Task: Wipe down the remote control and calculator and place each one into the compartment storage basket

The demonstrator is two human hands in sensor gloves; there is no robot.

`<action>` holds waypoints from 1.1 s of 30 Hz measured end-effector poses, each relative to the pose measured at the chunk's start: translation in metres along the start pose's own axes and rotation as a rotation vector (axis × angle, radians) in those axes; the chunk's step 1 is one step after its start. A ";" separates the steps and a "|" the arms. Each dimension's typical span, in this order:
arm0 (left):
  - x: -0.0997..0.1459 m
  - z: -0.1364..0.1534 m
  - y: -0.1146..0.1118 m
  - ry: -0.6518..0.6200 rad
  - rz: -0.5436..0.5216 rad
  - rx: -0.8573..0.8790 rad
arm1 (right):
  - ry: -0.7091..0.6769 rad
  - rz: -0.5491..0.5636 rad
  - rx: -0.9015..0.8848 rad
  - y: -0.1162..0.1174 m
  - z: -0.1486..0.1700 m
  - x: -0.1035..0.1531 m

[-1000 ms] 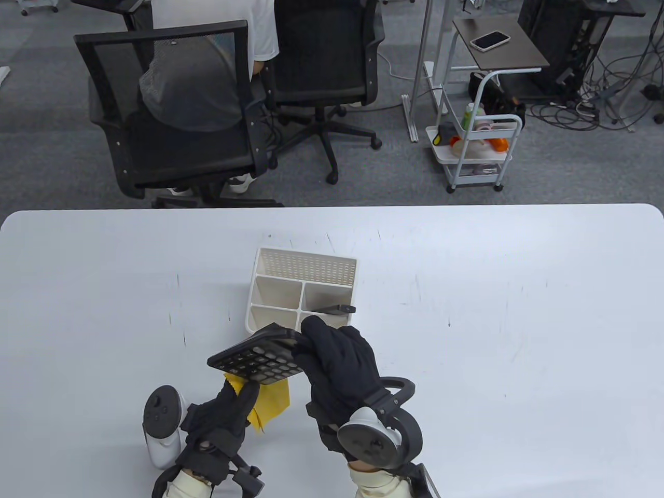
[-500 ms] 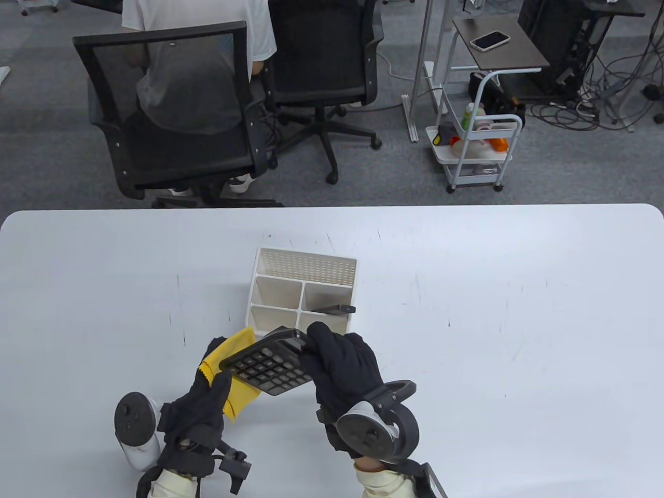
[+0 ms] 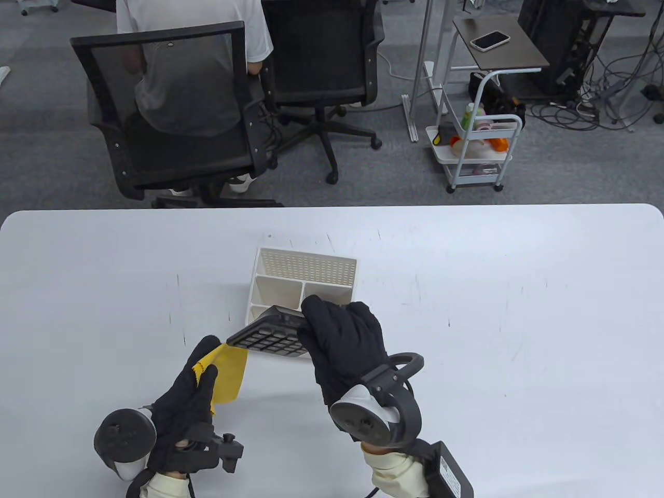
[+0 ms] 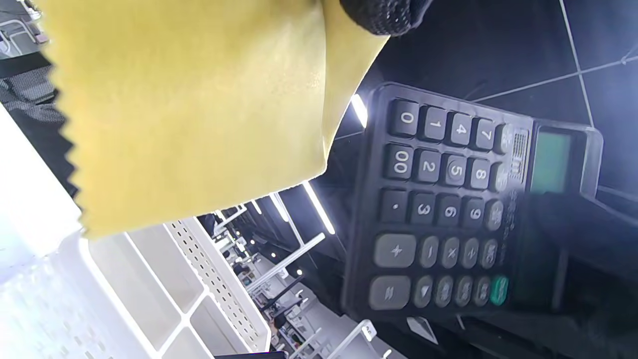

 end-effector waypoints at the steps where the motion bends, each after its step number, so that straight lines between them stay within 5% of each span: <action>1: 0.000 0.000 0.000 0.001 0.002 0.001 | -0.015 -0.002 0.019 0.000 -0.001 -0.005; 6: 0.001 0.000 -0.001 0.006 0.008 0.005 | -0.092 -0.035 0.147 0.008 -0.007 -0.033; 13: 0.000 0.000 -0.001 0.021 0.016 -0.014 | -0.084 -0.120 0.254 0.049 0.003 -0.054; 33: -0.001 0.005 0.004 0.021 0.004 -0.002 | -0.016 -0.350 0.396 0.194 0.043 -0.041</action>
Point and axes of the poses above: the tracker on the back of each hand, its own z axis roughly to the little-finger side, its own x axis roughly from the fingertips to the wrist, y = z × x, the point moved 5 cm from there along -x, roughly from the wrist to the fingertips, and after that the axes turned 7 degrees about z, right-handed, at the moved point
